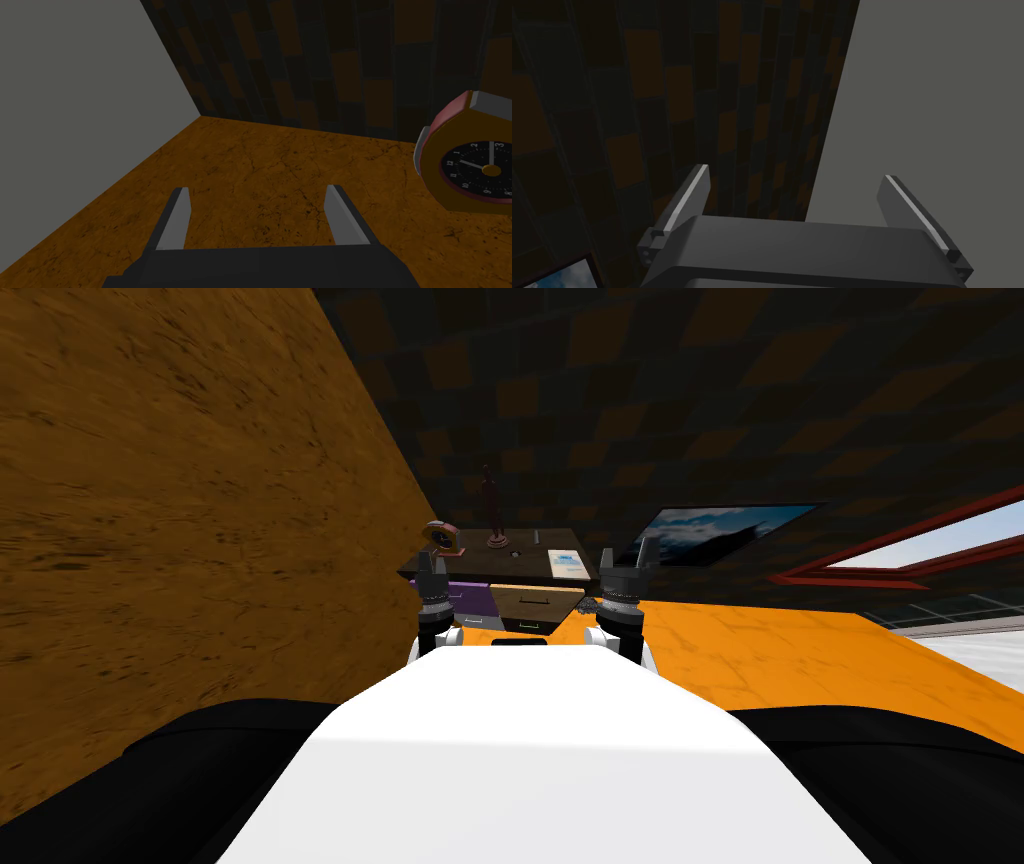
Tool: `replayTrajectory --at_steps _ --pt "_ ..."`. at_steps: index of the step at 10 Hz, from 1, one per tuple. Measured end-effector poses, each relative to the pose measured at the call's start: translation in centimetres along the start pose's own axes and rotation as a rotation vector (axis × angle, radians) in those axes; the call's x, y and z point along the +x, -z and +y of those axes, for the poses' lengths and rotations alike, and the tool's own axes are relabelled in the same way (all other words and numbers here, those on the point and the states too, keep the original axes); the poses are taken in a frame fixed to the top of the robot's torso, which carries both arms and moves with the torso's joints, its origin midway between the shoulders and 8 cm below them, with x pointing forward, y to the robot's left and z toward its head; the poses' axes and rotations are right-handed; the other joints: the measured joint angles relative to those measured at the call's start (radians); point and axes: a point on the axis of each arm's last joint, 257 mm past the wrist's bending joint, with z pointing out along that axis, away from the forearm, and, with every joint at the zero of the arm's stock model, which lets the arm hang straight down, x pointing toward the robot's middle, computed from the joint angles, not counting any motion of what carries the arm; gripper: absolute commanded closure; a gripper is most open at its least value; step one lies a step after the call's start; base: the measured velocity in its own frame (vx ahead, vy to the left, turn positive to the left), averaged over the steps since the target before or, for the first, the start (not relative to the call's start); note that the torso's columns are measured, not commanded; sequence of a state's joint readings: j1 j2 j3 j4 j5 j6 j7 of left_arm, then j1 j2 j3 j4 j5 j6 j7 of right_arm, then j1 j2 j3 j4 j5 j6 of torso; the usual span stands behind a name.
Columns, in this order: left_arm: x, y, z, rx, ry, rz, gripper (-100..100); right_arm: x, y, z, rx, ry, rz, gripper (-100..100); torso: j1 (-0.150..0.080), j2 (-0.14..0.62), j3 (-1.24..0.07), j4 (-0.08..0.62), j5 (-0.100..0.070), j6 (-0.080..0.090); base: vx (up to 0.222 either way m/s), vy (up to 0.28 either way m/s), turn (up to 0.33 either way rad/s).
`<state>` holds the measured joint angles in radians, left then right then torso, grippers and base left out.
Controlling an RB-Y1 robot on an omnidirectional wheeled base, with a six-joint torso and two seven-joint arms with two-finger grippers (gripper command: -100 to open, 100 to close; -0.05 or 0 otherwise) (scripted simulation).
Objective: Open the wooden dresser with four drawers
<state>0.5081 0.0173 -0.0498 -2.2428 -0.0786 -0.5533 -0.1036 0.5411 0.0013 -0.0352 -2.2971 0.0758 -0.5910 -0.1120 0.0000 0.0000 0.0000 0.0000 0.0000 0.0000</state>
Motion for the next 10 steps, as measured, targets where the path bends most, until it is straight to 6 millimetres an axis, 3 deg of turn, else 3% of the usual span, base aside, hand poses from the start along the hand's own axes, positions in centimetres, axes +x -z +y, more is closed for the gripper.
replayTrajectory --at_steps 2,9,10 --pt "0.0 0.0 0.0 0.0 0.0 0.0 0 0.0 0.0 0.0 0.0 0.0 0.0 0 0.0 0.104 -0.209 0.105 0.0 0.0 0.0 0.0 0.0" --pt "0.0 -0.01 -0.02 0.0 0.0 0.0 0 0.0 -0.01 0.02 0.0 0.0 0.0 0 0.0 0.618 -1.234 0.617 0.0 0.0 0.0 0.0 0.0" --pt "0.0 -0.01 -0.02 0.0 0.0 0.0 -100 0.0 -0.01 0.02 0.0 0.0 0.0 0 0.0 0.691 -1.382 0.691 0.0 0.0 -0.001 -0.021 -0.013"
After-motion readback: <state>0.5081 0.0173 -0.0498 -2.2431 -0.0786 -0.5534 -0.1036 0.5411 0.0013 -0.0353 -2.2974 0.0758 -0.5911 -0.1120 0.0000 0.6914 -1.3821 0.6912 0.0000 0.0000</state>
